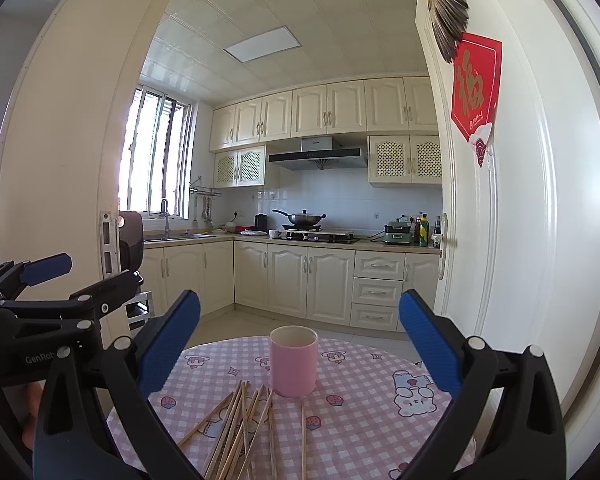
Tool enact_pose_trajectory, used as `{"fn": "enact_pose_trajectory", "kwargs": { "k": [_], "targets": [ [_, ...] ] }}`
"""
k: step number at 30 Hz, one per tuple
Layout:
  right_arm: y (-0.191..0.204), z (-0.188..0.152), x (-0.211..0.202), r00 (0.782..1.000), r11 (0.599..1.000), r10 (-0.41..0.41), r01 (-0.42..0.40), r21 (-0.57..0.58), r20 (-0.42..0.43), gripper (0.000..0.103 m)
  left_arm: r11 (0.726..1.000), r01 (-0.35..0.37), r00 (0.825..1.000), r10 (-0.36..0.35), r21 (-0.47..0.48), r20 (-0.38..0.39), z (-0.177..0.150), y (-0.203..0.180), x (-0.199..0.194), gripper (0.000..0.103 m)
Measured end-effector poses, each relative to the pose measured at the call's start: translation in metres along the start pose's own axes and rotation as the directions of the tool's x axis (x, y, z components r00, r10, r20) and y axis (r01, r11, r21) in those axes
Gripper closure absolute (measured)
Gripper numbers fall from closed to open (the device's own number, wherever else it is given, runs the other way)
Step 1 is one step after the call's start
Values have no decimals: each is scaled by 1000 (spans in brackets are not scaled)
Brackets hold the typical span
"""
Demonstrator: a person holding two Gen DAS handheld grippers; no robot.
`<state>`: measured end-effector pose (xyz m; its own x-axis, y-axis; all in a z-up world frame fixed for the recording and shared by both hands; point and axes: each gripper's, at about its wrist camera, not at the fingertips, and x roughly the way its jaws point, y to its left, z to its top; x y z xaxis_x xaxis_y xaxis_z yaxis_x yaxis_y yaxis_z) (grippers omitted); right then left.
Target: Organize utensils
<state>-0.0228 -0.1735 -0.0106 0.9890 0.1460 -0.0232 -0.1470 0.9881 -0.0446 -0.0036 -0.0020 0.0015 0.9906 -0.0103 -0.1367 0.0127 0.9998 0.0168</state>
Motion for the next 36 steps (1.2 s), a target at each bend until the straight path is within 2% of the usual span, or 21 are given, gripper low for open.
{"fn": "enact_pose_trajectory", "kwargs": {
  "k": [7,12,17,24,32,36],
  "targets": [
    [1,2,-4,1000,1000,8,-8,-2,-1,7,1000,-1,1000,1,-13,2,1,4,-3,6],
    [4,6,-6,1000,1000,0,0,-7,-3,7,999,-36,999,36,19,25,4,1,-10,6],
    [3,9,-7,1000,1000,14,-13,6,-14,7,999,-27,999,27,19,27,7,1,-14,6],
    [4,6,-7,999,998,-54,53,-18,-6,7,999,-40,999,39,36,15,6,-3,-11,6],
    [-4,-7,15,995,998,-11,17,56,-101,7,999,-18,997,21,42,-71,-3,-2,12,6],
    [-6,-18,34,987,999,10,-2,51,-163,7,999,-15,991,19,34,-132,-12,4,32,6]
  ]
}}
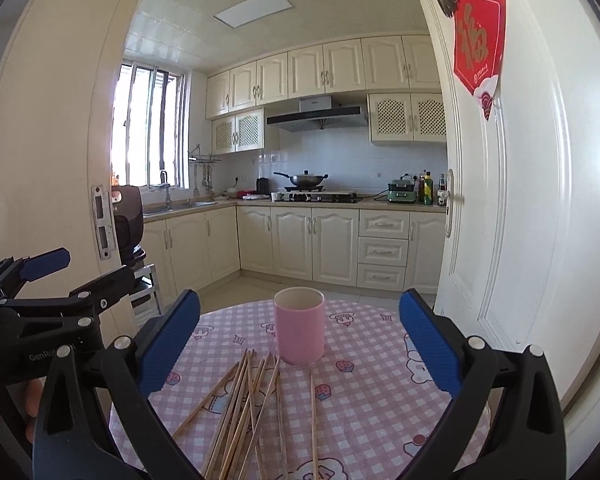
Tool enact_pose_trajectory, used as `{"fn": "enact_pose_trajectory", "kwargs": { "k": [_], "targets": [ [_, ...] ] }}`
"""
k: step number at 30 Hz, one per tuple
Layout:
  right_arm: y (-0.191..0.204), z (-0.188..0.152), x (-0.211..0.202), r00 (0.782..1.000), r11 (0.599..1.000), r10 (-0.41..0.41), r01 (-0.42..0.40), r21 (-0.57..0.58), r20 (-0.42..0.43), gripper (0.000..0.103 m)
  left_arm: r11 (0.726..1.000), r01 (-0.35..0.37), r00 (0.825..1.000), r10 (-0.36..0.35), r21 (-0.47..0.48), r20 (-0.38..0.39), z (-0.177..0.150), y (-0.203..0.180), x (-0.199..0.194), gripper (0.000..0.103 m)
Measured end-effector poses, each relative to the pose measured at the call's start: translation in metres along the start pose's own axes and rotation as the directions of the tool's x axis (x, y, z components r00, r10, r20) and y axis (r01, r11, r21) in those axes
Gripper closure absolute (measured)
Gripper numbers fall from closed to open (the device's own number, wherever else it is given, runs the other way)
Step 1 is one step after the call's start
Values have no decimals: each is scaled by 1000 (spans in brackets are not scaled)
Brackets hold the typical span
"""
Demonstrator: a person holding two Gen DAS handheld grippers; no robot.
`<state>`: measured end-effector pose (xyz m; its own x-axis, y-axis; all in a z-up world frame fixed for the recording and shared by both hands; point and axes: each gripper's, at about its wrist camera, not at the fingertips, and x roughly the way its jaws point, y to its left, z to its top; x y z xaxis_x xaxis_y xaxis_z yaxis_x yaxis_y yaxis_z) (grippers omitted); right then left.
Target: Organize utensils
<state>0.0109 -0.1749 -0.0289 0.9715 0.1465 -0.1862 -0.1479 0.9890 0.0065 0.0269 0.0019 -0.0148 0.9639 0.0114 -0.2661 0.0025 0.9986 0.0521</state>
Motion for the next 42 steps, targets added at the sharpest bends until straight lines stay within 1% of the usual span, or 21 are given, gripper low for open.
{"fn": "enact_pose_trajectory", "kwargs": {
  "k": [1,3,6,10,11,13,15,18,21,23,25,27,28,30,31,34,36,37,38,39,42],
  "targets": [
    [-1,-2,6,1000,1000,-12,12,10,-20,7,1000,4,1000,-4,-6,-17,-2,2,6,6],
    [-4,-7,17,998,1000,14,-13,21,-65,7,1000,16,998,-17,-18,-57,-5,6,19,6],
    [-7,-17,36,993,1000,8,-7,7,-119,7,999,40,989,-42,-21,-139,-16,10,43,6],
    [-14,-34,67,975,1000,0,0,1,-221,7,997,74,952,-73,-8,-296,-39,11,88,6],
    [-15,-39,76,967,1000,0,-1,-4,-254,8,996,86,939,-85,-11,-334,-46,12,99,6],
    [-19,-48,94,947,1000,13,-16,-8,-320,12,993,114,909,-113,-21,-400,-57,13,119,13],
    [-23,-57,115,915,999,31,-32,4,-401,22,992,128,878,-124,-23,-463,-67,13,140,18],
    [-30,-70,146,853,996,88,-70,54,-515,30,989,141,826,-140,-40,-547,-80,11,169,25],
    [-35,-81,170,798,990,135,-92,104,-587,37,989,139,769,-137,-46,-625,-92,9,192,33],
    [-38,-86,181,771,987,160,-103,127,-616,43,988,151,748,-133,-28,-650,-98,5,201,39],
    [-42,-88,193,743,987,159,-100,127,-650,46,986,162,714,-146,-41,-685,-104,3,212,53],
    [-43,-91,202,724,988,153,-98,120,-673,51,984,170,685,-162,-61,-710,-108,5,220,56],
    [-44,-92,207,706,987,159,-102,123,-690,53,982,179,673,-171,-66,-720,-110,3,224,56],
    [-45,-97,219,667,985,172,-109,133,-725,59,982,180,663,-160,-52,-731,-109,0,229,56],
    [-46,-97,223,658,985,171,-112,129,-734,62,983,181,659,-151,-40,-737,-108,-2,231,58],
    [-43,-95,235,638,989,146,-118,91,-756,70,981,192,638,-136,-14,-758,-106,-8,238,64],
    [-41,-95,242,625,990,133,-121,72,-769,82,980,200,633,-132,-3,-763,-105,-10,244,67],
    [-42,-94,246,615,991,121,-115,64,-779,84,980,201,631,-132,-3,-764,-104,-11,245,71],
    [-42,-93,249,610,992,116,-110,62,-784,91,980,200,629,-134,-7,-766,-103,-12,247,75],
    [-44,-92,251,607,993,111,-104,60,-787,97,980,197,629,-133,-9,-766,-102,-12,247,83],
    [-46,-91,254,607,991,130,-114,76,-784,98,981,192,631,-140,-21,-763,-100,-10,249,95]
  ]
}}
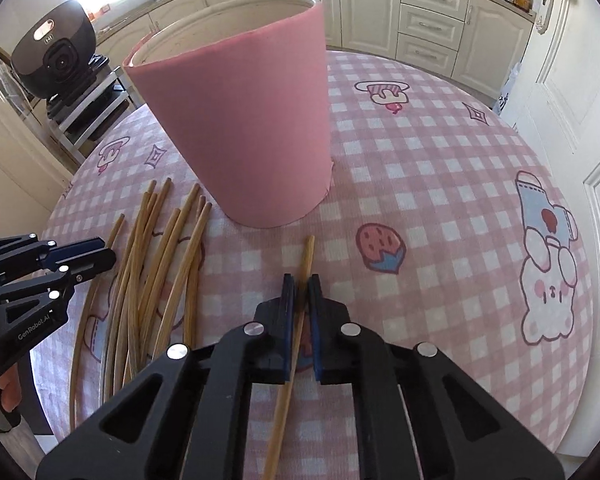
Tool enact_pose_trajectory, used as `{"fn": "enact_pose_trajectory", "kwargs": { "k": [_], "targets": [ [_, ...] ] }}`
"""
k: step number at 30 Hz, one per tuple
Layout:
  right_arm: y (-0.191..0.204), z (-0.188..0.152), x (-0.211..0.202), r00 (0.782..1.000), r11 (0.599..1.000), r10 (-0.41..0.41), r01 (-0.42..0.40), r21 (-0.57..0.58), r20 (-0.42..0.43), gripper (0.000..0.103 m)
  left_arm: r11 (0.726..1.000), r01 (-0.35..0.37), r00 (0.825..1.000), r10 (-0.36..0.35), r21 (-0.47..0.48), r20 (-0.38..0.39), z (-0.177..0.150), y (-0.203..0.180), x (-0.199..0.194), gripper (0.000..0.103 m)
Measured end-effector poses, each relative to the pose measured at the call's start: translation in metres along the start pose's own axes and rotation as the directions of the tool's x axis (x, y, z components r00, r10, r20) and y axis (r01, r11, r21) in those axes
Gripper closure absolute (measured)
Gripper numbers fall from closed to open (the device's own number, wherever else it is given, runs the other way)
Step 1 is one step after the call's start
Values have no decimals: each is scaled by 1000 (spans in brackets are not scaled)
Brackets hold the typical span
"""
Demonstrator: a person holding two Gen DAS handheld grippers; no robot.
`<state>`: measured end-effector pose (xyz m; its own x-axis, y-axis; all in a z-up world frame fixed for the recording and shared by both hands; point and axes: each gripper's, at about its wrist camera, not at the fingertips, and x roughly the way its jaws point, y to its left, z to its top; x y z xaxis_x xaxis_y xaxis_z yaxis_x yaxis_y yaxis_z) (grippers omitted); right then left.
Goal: Organize utensils
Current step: 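Grasp one wooden chopstick from the pile with the right gripper while the left gripper grasps another, then lift the chopsticks and lower them into the pink cup with both grippers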
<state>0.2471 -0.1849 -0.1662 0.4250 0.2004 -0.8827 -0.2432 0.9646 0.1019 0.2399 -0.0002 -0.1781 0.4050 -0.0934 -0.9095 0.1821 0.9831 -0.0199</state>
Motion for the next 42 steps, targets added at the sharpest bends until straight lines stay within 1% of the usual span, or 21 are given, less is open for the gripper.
{"fn": "enact_pose_trajectory", "kwargs": {
  "k": [2,5,8,10,13,16,18,20,23,27,29,32,36,39,42],
  "targets": [
    [-5,2,0,999,999,33,-33,20,0,99,1000,7,1000,-7,-11,1,1,1,-2,96],
    [-11,6,-10,996,995,86,-87,45,25,99,999,23,1000,-22,-28,19,4,6,-9,97],
    [-8,5,-34,988,989,138,-141,39,72,99,999,31,997,-29,-24,77,3,5,-34,97],
    [-5,6,-55,981,988,150,-154,18,120,99,999,45,992,-41,-26,122,3,5,-54,97],
    [0,7,-89,968,985,172,-173,-9,181,99,997,70,978,-63,-28,198,2,3,-88,97],
    [9,8,-116,960,984,175,-168,-53,219,99,996,90,961,-83,-15,264,2,-4,-118,97],
    [15,8,-133,955,986,161,-145,-82,249,99,995,97,949,-90,-6,303,3,-8,-136,97],
    [22,9,-144,947,985,164,-142,-97,278,99,994,111,935,-104,-4,340,3,-12,-151,97],
    [22,10,-159,936,985,164,-136,-107,313,99,990,139,916,-135,15,377,2,-17,-170,97],
    [21,13,-173,923,986,153,-119,-117,352,99,991,128,895,-130,33,426,8,-30,-191,97],
    [21,16,-182,912,987,150,-114,-114,381,99,990,138,883,-138,34,449,13,-35,-202,97],
    [23,19,-197,887,989,133,-89,-119,442,99,991,127,855,-128,38,503,24,-42,-218,97],
    [25,34,-215,840,993,89,-29,-118,536,99,993,105,828,-115,49,550,44,-51,-230,97],
    [25,47,-221,811,992,94,-29,-121,577,99,993,100,816,-113,54,567,59,-58,-235,98],
    [30,60,-227,770,992,47,37,-118,636,99,995,91,800,-102,49,592,71,-59,-241,98]
  ]
}}
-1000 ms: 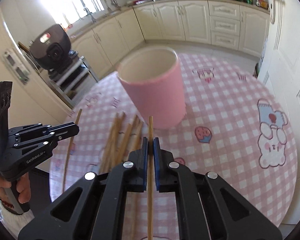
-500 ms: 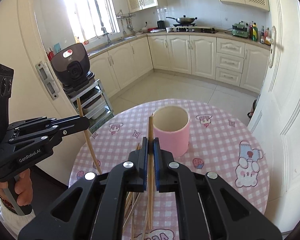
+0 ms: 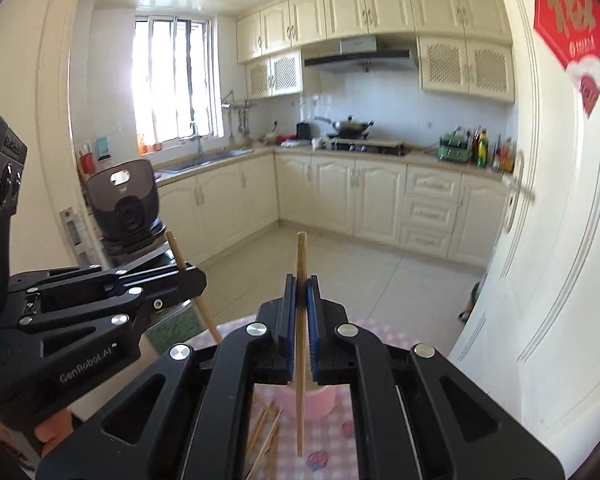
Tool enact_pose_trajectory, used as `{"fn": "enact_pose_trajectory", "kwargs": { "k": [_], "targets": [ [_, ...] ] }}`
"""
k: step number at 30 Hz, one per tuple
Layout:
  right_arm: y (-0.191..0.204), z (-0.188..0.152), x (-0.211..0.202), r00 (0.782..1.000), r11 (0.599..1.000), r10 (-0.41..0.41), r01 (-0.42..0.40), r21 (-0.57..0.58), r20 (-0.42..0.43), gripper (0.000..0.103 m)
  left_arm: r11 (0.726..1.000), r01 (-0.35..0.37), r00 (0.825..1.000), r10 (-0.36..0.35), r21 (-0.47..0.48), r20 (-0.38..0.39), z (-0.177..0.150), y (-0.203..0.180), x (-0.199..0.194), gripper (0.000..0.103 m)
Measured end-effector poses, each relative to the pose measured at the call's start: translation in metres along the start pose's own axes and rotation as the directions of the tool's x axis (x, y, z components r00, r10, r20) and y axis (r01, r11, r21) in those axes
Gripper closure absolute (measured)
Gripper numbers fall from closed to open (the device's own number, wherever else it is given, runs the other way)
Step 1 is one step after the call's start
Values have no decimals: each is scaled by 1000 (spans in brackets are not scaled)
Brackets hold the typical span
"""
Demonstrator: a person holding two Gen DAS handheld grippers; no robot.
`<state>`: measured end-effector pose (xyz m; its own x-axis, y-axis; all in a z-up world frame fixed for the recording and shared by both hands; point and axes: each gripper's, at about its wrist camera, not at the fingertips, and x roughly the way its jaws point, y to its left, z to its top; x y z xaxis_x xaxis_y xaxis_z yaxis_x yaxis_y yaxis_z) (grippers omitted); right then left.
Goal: Organize utensils
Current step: 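Lift the chopsticks and lower them into the pink cup with both grippers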
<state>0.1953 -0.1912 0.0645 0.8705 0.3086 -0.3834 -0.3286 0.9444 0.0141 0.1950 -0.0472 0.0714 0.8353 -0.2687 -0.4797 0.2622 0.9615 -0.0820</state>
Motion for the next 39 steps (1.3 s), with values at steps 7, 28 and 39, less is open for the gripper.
{"fn": "enact_pose_trajectory", "kwargs": {
  "k": [7,28,39],
  "targets": [
    [-11,14,24,995,999,-29,25,44,96,99,1000,10,1000,-10,-9,27,19,1,10,98],
    [-25,-17,49,997,997,-6,0,82,77,99,999,6,1000,-6,-32,-11,-12,10,60,97],
    [-26,-39,52,1000,996,4,-6,87,26,99,1000,3,997,-4,-14,-83,-38,14,69,97]
  ]
}}
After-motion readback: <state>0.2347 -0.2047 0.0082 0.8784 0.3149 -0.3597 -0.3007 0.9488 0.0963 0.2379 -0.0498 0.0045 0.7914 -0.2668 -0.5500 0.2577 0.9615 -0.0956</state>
